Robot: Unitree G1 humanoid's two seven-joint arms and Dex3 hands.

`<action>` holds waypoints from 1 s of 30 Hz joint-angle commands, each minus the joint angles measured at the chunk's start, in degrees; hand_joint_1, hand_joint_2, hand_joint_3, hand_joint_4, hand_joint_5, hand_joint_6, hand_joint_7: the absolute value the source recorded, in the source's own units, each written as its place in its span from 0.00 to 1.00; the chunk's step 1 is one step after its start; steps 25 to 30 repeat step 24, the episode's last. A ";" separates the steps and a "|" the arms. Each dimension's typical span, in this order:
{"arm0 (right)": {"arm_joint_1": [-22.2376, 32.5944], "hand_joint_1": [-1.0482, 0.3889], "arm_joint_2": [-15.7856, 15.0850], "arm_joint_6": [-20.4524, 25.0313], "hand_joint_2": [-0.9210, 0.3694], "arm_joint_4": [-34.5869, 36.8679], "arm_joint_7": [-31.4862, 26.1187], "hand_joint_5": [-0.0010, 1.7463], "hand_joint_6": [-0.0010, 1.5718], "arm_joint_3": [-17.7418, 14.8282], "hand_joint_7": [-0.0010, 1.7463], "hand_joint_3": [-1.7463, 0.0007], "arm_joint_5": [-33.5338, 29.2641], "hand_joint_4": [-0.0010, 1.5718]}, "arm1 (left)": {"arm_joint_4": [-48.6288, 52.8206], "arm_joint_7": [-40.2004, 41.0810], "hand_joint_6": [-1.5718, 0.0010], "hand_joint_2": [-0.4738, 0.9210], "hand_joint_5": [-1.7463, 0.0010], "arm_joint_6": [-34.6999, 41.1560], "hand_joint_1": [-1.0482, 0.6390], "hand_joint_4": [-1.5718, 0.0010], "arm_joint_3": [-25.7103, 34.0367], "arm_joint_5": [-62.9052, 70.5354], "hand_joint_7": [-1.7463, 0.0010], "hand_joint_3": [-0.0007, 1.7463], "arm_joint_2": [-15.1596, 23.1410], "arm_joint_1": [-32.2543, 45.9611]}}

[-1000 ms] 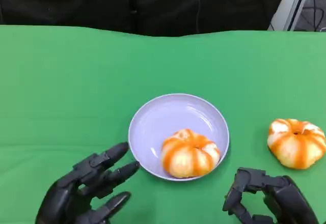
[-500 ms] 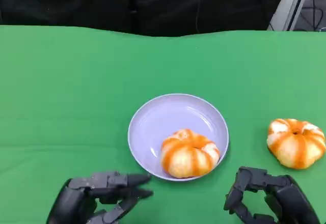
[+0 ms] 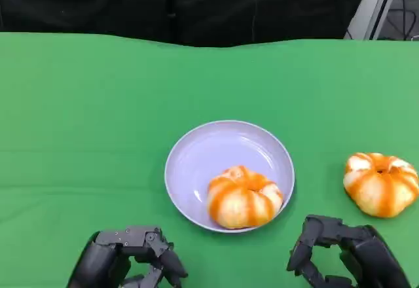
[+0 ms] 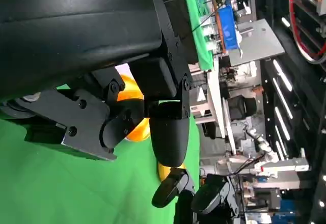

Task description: Grasp the bread from the table and place it into the plate.

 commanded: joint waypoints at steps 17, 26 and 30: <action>0.61 0.58 -0.34 0.63 0.23 -1.49 -0.14 0.91 0.52 -0.02 0.75 0.49 0.28 0.51 | 0.94 -1.03 0.42 0.71 0.10 -1.45 0.58 0.44 -2.75 -1.17 0.25 0.69 0.58 0.66; 0.59 0.58 -0.65 0.70 0.23 -1.51 -0.07 0.91 0.51 -0.12 0.75 0.48 0.21 0.51 | 1.68 -0.35 0.43 0.69 0.10 -2.11 0.58 0.44 -3.48 0.39 0.25 0.72 0.55 0.77; 0.59 0.58 -0.65 0.70 0.23 -1.51 -0.07 0.91 0.51 -0.12 0.75 0.48 0.21 0.51 | 1.68 -0.35 0.43 0.69 0.10 -2.11 0.58 0.44 -3.48 0.39 0.25 0.72 0.55 0.77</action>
